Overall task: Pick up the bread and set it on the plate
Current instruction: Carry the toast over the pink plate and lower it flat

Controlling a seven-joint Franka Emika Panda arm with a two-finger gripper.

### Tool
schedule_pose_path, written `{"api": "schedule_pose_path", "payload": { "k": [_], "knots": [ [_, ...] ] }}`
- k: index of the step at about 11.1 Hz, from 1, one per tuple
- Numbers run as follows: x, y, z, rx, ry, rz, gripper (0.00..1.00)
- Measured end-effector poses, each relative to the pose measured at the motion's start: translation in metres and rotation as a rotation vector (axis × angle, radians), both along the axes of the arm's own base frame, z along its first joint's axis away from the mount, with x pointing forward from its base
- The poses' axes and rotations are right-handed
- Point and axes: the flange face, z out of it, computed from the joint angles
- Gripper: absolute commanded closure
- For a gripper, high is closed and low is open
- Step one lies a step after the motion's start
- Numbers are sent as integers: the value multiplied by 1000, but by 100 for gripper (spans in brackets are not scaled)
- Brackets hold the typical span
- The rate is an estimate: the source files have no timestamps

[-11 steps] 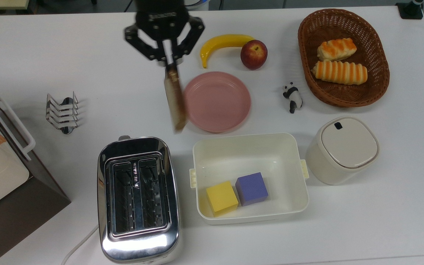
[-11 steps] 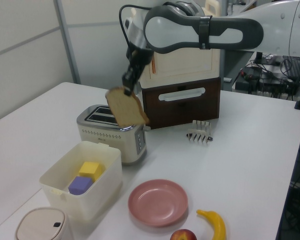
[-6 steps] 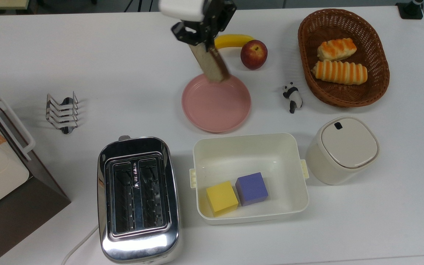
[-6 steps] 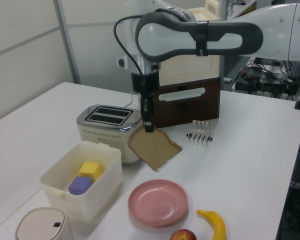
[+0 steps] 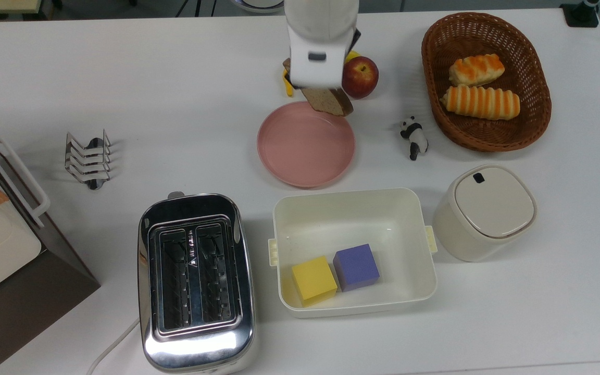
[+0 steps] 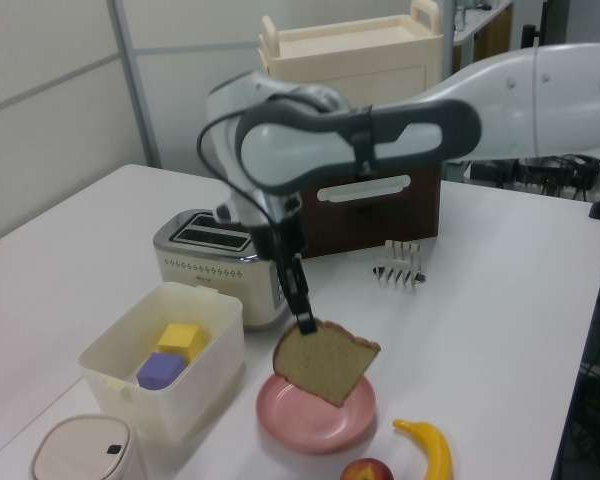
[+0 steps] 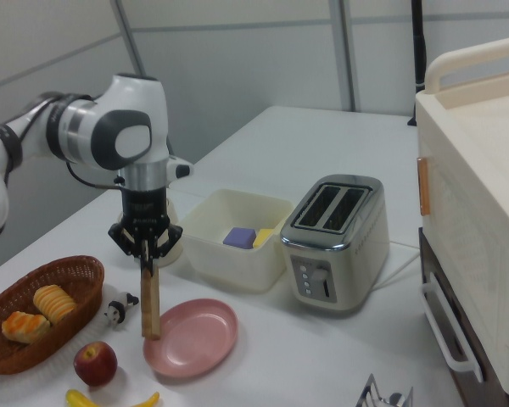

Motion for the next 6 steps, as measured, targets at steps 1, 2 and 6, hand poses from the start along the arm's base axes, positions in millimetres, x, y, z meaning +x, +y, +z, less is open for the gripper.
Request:
{"api": "schedule_pose_path", "payload": {
  "k": [1,2,6],
  "knots": [
    [0,4,-13,-4,33,11,26],
    [0,8,-20,-7,54,18,18],
    [0,3,-29,-39,76,21,12]
  ]
}}
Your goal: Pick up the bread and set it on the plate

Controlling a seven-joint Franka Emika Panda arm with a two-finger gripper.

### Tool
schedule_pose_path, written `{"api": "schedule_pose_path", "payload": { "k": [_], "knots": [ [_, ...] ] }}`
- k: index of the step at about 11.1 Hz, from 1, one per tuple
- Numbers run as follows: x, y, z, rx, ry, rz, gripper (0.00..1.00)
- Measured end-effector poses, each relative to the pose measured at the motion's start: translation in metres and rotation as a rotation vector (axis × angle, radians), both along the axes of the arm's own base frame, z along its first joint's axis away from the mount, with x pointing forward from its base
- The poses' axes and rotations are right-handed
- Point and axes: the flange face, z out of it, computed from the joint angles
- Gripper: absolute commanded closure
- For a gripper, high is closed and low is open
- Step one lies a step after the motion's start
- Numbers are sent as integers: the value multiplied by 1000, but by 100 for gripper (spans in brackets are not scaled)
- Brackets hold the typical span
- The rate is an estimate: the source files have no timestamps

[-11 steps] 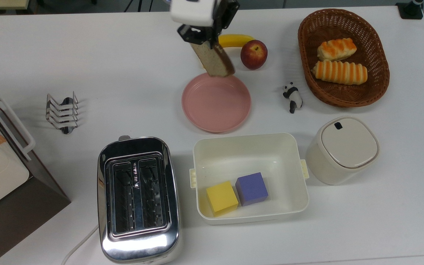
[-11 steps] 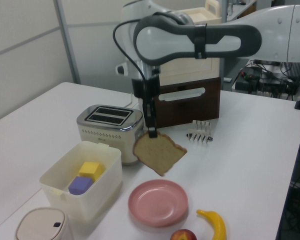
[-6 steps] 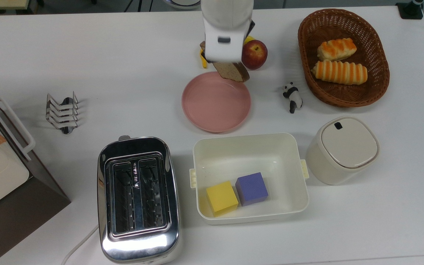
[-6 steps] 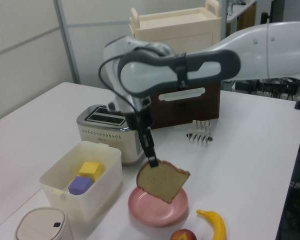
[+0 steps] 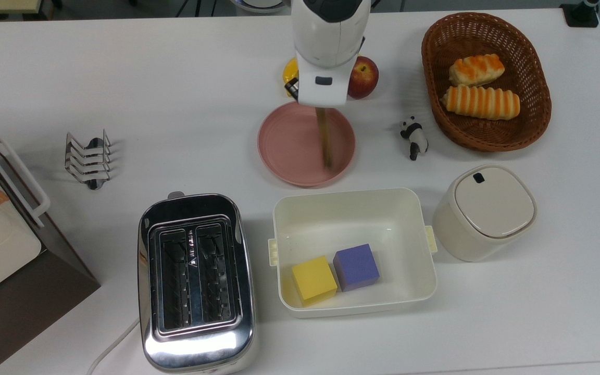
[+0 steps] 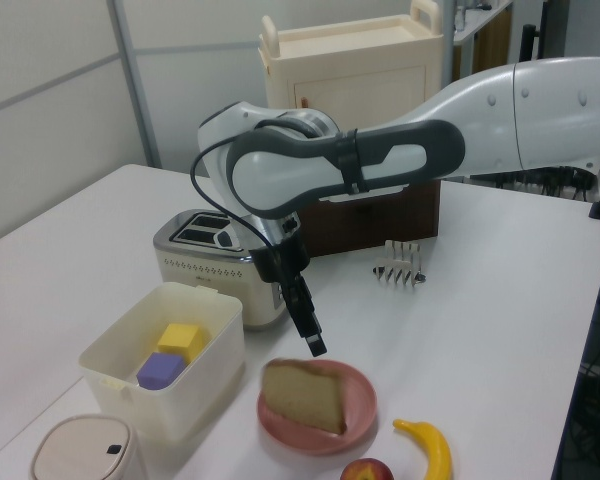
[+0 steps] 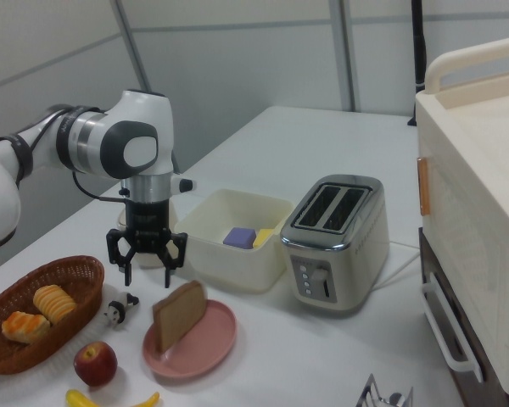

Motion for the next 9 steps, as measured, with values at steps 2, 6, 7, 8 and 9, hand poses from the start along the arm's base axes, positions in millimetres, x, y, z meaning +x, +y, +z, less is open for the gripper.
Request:
{"api": "schedule_pose_path", "payload": {
  "k": [2,6,7,8,9],
  "knots": [
    [4,-14,-7,-50,0,-3,2],
    [12,-52,-1,-141,-29,-30,0],
    [14,-65,5,-167,-45,-51,0],
    [16,-75,12,-198,-64,-80,0],
    [18,-85,21,-238,-87,-118,0]
  ]
}}
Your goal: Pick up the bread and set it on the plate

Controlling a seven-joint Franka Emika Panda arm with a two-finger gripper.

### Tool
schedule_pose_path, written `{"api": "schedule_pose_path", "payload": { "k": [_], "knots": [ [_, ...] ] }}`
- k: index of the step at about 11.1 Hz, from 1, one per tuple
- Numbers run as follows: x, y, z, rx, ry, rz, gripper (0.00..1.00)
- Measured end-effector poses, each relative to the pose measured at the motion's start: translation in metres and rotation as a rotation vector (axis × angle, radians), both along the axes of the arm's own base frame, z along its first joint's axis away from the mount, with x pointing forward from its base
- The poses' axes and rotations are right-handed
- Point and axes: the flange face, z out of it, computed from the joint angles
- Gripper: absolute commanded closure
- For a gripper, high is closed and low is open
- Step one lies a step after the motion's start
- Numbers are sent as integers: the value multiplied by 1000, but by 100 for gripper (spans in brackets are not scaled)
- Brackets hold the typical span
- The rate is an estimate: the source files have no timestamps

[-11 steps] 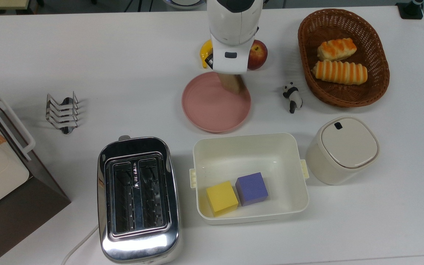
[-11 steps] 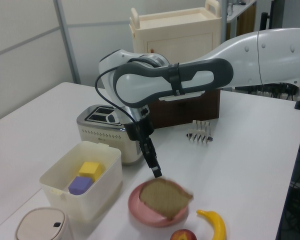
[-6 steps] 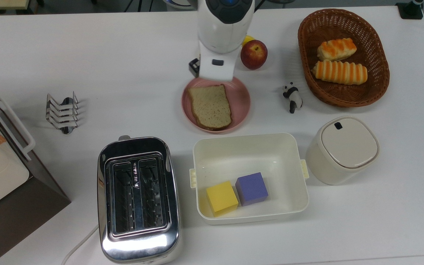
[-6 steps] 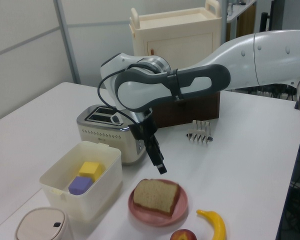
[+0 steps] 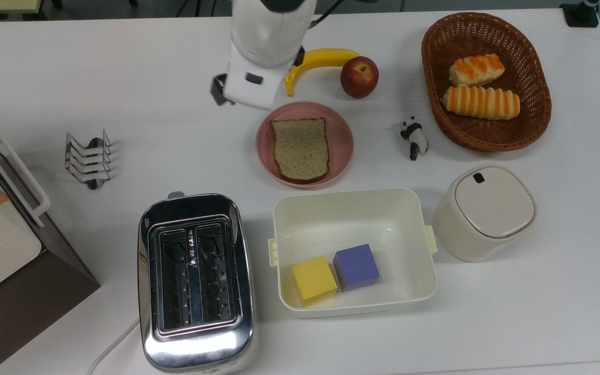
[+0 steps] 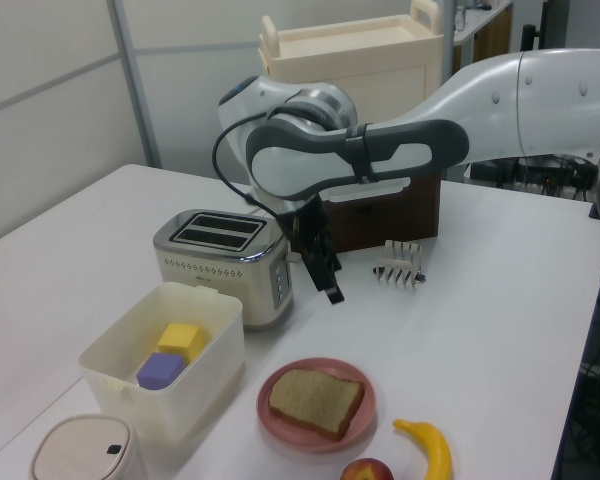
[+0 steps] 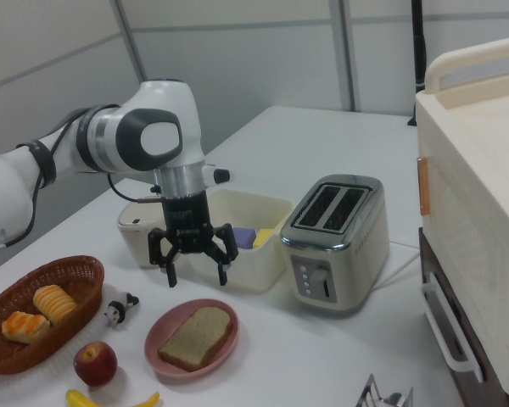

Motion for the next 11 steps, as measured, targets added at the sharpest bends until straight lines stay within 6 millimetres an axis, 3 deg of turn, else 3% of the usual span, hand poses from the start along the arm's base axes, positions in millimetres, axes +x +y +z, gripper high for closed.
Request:
{"api": "schedule_pose_path", "payload": {
  "k": [5,7,11],
  "knots": [
    [-20,-37,79,-97,-175,-291,0],
    [-31,-42,105,-122,-241,-443,0],
    [-48,-75,145,21,-332,-575,0]
  ]
}}
